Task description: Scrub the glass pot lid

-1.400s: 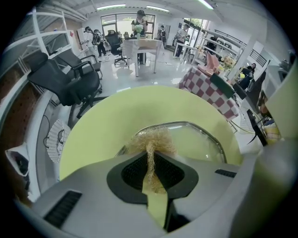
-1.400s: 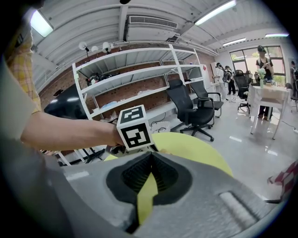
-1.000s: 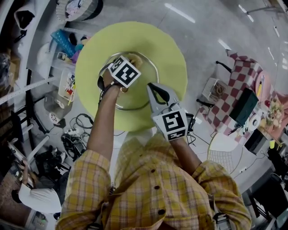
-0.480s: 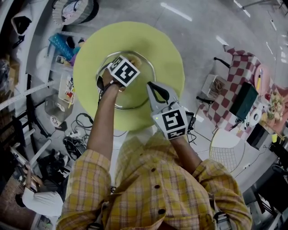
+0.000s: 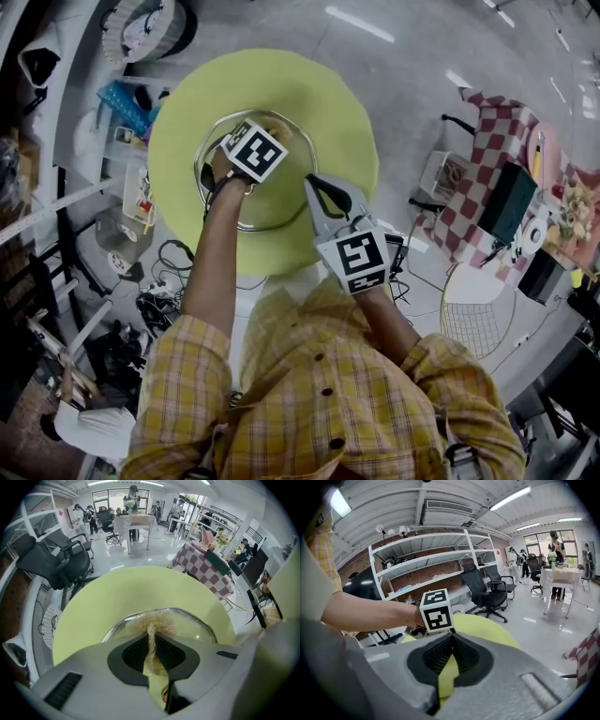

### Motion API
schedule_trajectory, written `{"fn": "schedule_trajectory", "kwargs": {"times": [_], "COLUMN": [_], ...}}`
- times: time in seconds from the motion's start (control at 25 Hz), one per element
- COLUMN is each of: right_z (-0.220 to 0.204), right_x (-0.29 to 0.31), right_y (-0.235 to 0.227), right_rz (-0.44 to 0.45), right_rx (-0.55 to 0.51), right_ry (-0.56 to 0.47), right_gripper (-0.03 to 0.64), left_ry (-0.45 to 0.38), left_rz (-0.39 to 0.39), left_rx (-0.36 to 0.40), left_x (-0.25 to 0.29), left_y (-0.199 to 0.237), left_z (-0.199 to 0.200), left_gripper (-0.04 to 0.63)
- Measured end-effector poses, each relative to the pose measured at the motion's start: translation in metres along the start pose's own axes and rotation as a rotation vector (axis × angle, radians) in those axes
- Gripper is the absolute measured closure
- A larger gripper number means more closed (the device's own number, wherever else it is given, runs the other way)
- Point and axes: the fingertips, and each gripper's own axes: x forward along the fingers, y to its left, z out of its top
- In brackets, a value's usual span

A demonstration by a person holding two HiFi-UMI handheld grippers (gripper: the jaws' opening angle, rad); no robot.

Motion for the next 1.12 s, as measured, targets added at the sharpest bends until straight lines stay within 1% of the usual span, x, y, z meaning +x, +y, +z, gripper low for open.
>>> {"fn": "schedule_trajectory", "kwargs": {"times": [0.24,0.36,0.4,0.52,0.72,0.84,0.96,1.0,1.12], "right_z": [-0.003,-0.004,-0.004,-0.003,-0.003,-0.004,-0.003,-0.002,-0.001], "right_x": [-0.006,-0.008,-0.008,-0.009,-0.011,-0.012,-0.012,-0.013,-0.014], "right_y": [-0.004,-0.006,-0.007,-0.007,-0.013,-0.015,-0.015,-0.015,-0.017], "right_rz": [-0.005,-0.006,-0.006,-0.008,-0.017,-0.016,-0.016,-0.016,-0.019], "right_rx": [0.004,0.005,0.005,0.006,0.011,0.013,0.012,0.013,0.014], "right_ry": [-0.005,-0.007,-0.007,-0.007,-0.008,-0.010,-0.010,-0.010,-0.011], "right_gripper": [0.619,0.618,0.619,0.619,0.619,0.619,0.619,0.620,0.619], "left_ry": [-0.002,0.004,0.004,-0.005,-0.006,-0.011,-0.004,-0.006,-0.030], "left_rz": [-0.014,-0.050,-0.047,0.013,-0.035,-0.008,-0.081,-0.087,-0.029], "left_rx": [-0.014,-0.027,-0.025,0.005,-0.017,-0.006,-0.048,-0.059,-0.070], "left_x": [0.005,0.013,0.013,0.003,0.011,0.007,0.017,0.017,0.008], "left_y": [-0.007,-0.016,-0.016,-0.006,-0.015,-0.012,-0.025,-0.026,-0.015], "left_z": [0.003,0.001,0.002,0.010,0.013,0.018,0.015,0.016,0.025], "left_gripper": [0.549,0.549,0.549,0.549,0.549,0.549,0.549,0.549,0.549]}}
